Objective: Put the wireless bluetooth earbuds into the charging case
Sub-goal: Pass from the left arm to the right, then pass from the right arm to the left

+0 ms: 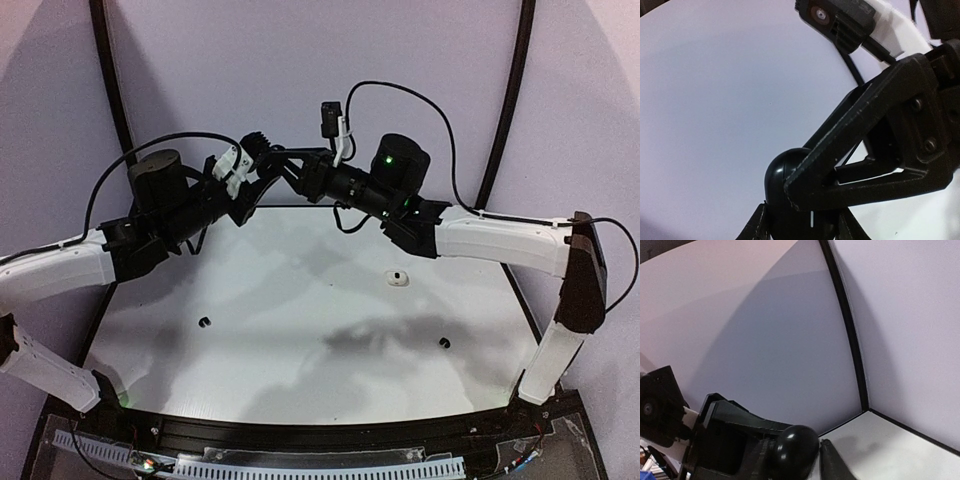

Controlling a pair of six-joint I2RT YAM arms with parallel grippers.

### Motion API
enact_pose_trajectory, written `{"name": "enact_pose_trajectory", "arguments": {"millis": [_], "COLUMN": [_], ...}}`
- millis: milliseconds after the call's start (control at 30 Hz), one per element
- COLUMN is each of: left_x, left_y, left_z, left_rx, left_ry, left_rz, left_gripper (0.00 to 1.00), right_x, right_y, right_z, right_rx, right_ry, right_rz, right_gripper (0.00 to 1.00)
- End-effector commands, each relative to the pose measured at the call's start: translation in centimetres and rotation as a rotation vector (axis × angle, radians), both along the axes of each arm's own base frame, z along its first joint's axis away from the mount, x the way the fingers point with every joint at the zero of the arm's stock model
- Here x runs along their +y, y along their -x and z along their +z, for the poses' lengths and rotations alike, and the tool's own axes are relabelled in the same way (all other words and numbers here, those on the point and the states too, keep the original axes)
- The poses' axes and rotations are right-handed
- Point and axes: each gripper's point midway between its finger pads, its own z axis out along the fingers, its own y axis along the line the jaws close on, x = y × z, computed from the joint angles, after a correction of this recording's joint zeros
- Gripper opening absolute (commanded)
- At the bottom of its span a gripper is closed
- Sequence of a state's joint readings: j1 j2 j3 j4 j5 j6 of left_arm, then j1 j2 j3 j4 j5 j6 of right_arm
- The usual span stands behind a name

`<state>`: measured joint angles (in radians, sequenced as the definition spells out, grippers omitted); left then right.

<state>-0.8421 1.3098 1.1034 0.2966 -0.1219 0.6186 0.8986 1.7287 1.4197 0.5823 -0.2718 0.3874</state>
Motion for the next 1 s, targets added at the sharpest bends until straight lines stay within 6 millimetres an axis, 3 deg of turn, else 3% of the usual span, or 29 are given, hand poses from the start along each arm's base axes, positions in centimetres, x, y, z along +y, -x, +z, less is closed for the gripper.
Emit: {"name": "enact_pose_trajectory", "arguments": {"millis": [0, 100, 167, 200, 267, 333, 367, 400, 433, 467, 567, 733, 967], "left_x": [0.1, 0.0, -0.9, -1.3, -2.5, -3.5, -3.3, -3.6, -3.2, -3.4, -3.5, -4.6, -5.6], "left_y": [0.2, 0.3, 0.9, 1.1, 2.6, 4.9, 5.1, 6.5, 6.4, 7.4, 8.7, 8.2, 7.6], "left_z": [0.8, 0.5, -0.5, -1.0, -2.0, -2.8, -4.1, -3.6, -4.5, -3.7, -3.9, -2.3, -1.6], "left_rx": [-0.008, 0.006, 0.074, 0.116, 0.194, 0.304, 0.377, 0.404, 0.470, 0.482, 0.545, 0.543, 0.529], "left_ry": [0.031, 0.027, 0.011, 0.021, -0.006, -0.022, -0.046, -0.048, -0.063, -0.061, -0.111, -0.092, -0.106], "left_rz": [0.001, -0.007, -0.071, -0.100, -0.210, -0.377, -0.401, -0.493, -0.506, -0.581, -0.685, -0.709, -0.676], "left_gripper": [0.01, 0.03, 0.26, 0.53, 0.81, 0.92, 0.94, 0.94, 0.93, 0.93, 0.86, 0.68, 0.57], "right_x": [0.5, 0.0, -1.1, -1.5, -2.6, -3.9, -4.4, -4.9, -5.4, -5.7, -6.7, -6.6, -5.3], "right_y": [0.1, 0.1, 0.4, 0.7, 0.5, 1.3, 1.7, 1.9, 2.8, 3.3, 5.0, 6.6, 7.6], "right_z": [0.2, 0.2, 0.3, 0.1, -0.2, -0.5, -1.6, -1.8, -2.3, -1.9, -3.0, -1.7, -1.1], "right_rx": [-0.009, -0.026, -0.061, -0.078, -0.129, -0.210, -0.201, -0.224, -0.236, -0.280, -0.275, -0.338, -0.368], "right_ry": [0.005, 0.018, 0.029, 0.049, 0.117, 0.244, 0.329, 0.370, 0.451, 0.484, 0.599, 0.578, 0.595], "right_rz": [0.023, 0.018, 0.026, 0.046, 0.058, 0.104, 0.147, 0.169, 0.219, 0.240, 0.321, 0.351, 0.354], "right_gripper": [0.21, 0.02, 0.00, 0.00, 0.00, 0.00, 0.00, 0.00, 0.00, 0.00, 0.00, 0.00, 0.00]}}
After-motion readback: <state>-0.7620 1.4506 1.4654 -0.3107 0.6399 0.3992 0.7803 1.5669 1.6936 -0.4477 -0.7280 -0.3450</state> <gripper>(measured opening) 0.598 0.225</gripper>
